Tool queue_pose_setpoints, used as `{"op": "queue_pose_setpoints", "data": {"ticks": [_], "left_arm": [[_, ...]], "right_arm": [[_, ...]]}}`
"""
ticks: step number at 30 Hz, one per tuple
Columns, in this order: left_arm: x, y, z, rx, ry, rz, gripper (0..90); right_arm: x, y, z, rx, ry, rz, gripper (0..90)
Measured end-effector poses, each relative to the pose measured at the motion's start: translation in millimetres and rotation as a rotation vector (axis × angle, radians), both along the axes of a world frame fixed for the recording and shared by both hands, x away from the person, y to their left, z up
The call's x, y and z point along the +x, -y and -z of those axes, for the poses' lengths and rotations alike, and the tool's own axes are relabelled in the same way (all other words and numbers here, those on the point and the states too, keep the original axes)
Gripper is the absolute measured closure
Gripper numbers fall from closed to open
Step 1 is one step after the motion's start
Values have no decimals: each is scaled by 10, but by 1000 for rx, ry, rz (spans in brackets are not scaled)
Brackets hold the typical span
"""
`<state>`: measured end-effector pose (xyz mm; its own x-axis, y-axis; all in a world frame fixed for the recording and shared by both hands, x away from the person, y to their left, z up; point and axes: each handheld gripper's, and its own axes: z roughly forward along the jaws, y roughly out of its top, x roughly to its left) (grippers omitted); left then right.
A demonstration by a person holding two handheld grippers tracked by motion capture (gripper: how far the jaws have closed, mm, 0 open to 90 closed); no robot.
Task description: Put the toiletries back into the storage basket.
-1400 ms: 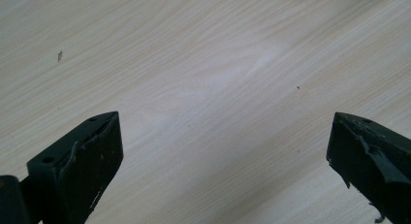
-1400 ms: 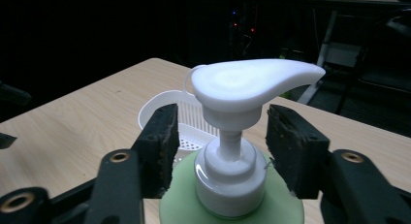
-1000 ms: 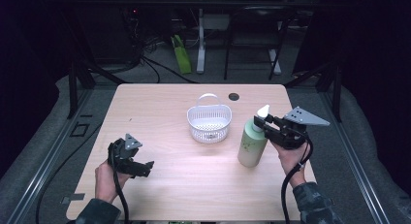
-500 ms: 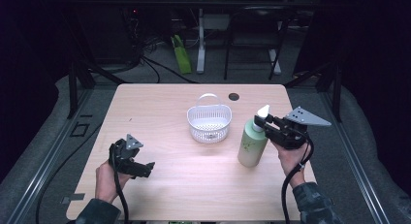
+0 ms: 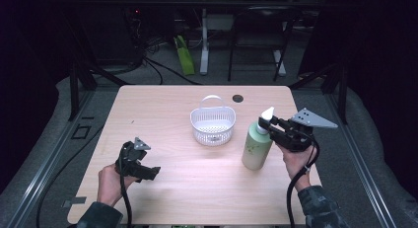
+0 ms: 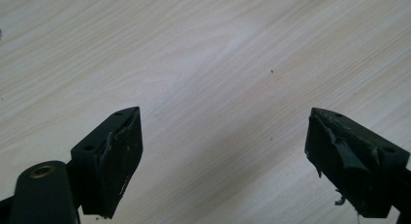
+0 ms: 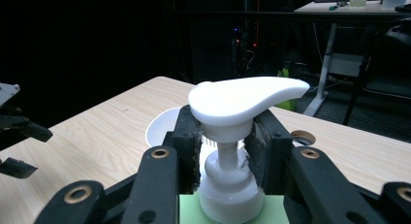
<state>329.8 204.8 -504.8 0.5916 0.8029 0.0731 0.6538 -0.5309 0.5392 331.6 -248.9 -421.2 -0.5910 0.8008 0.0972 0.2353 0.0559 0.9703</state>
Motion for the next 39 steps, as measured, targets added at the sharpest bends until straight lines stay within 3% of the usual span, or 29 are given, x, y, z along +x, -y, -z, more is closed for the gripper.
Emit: {"op": "queue_pose_setpoints", "data": {"ticks": [2, 4, 8, 10, 15, 20, 30, 39], "left_arm": [[32, 33, 18, 15, -51, 21, 142], [38, 50, 16, 21, -57, 27, 142], [32, 49, -13, 17, -33, 15, 132], [35, 37, -34, -2, -42, 18, 135], [50, 30, -13, -1, -67, 19, 137], [52, 7, -23, -2, -58, -4, 148], [97, 7, 50, 88, -115, -63, 170], [97, 10, 69, 102, -139, -63, 172]], "right_arm": [[-4, -8, -3, 1, 0, -4, 669], [-5, -13, -8, -1, 1, -7, 668], [-10, -20, -13, -4, -1, -10, 668], [-8, -20, -15, -9, 0, -14, 668], [-12, -28, -23, -13, 2, -16, 668], [-35, -55, -61, -13, 11, -25, 669], [-50, -81, -124, -17, 21, -30, 669], [-35, -113, -196, -20, 34, -38, 670]]}}
